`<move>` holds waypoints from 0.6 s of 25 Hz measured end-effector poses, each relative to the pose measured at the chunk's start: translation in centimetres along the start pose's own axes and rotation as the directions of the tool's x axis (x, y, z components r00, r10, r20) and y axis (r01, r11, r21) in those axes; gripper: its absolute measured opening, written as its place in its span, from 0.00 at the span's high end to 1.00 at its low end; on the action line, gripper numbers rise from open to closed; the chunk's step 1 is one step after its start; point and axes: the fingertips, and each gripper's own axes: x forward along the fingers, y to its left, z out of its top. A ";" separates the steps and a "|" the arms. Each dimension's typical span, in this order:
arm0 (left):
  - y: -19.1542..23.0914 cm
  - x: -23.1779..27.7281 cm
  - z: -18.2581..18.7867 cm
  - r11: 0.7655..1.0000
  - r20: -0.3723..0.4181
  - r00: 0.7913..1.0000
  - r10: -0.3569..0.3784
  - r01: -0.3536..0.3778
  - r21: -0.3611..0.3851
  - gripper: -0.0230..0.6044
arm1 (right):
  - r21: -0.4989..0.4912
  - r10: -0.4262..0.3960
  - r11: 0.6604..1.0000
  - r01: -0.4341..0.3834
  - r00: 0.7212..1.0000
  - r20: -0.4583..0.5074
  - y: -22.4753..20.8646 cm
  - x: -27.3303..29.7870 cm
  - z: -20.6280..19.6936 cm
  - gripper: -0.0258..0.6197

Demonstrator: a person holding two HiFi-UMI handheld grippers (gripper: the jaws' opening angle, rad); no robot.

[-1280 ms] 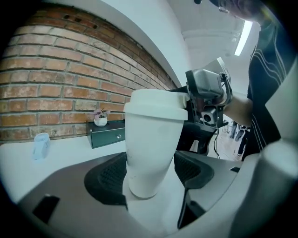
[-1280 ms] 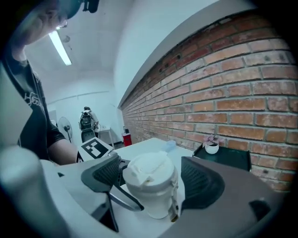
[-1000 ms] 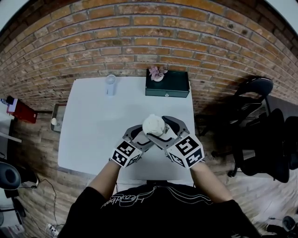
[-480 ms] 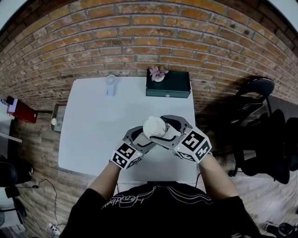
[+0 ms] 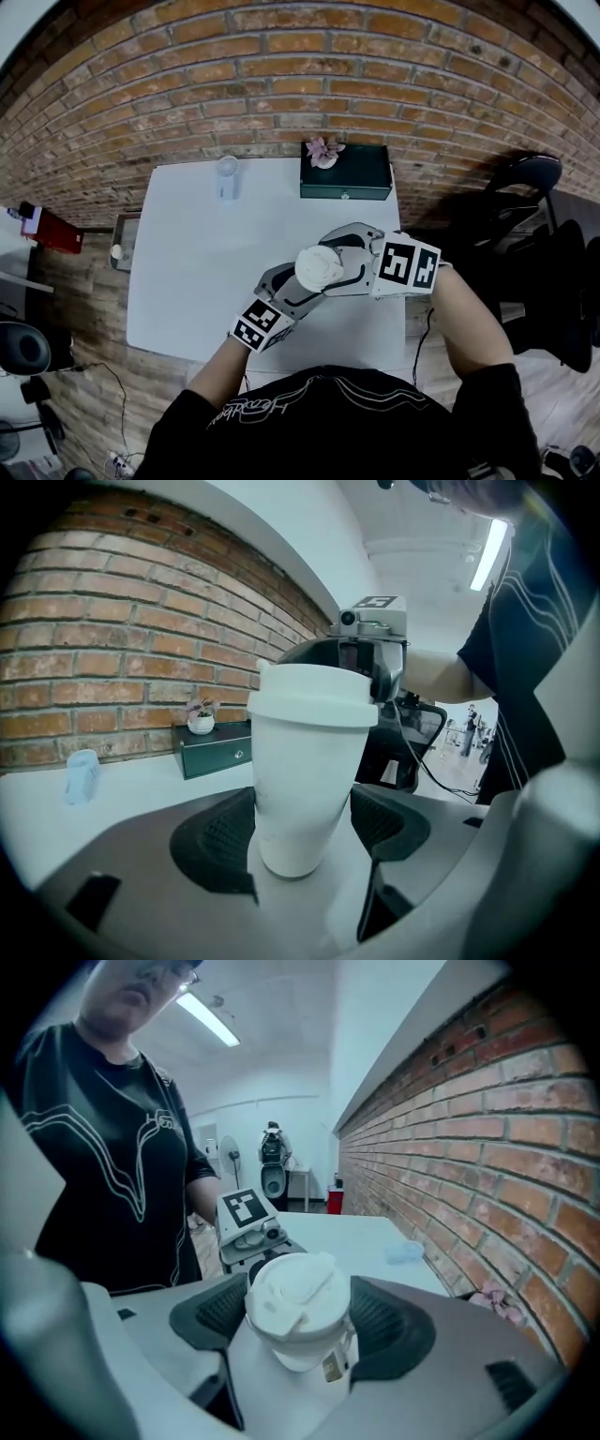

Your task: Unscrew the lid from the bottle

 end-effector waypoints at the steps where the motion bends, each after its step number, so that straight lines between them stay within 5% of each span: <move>1: 0.0 0.0 0.0 1.000 -0.002 1.000 -0.001 0.001 0.001 0.43 | -0.021 0.032 0.999 -0.032 0.999 -0.011 0.0 0.0 0.0 0.43; 8: -0.1 0.0 0.0 1.000 -0.010 1.000 -0.011 0.011 0.001 0.43 | -0.146 0.206 0.963 -0.225 0.969 -0.135 0.4 0.1 -0.2 0.43; 15: -0.1 -0.1 -0.1 1.000 -0.028 0.999 -0.023 0.023 0.002 0.43 | -0.265 0.252 0.899 -0.348 0.907 -0.338 0.5 0.3 -0.2 0.43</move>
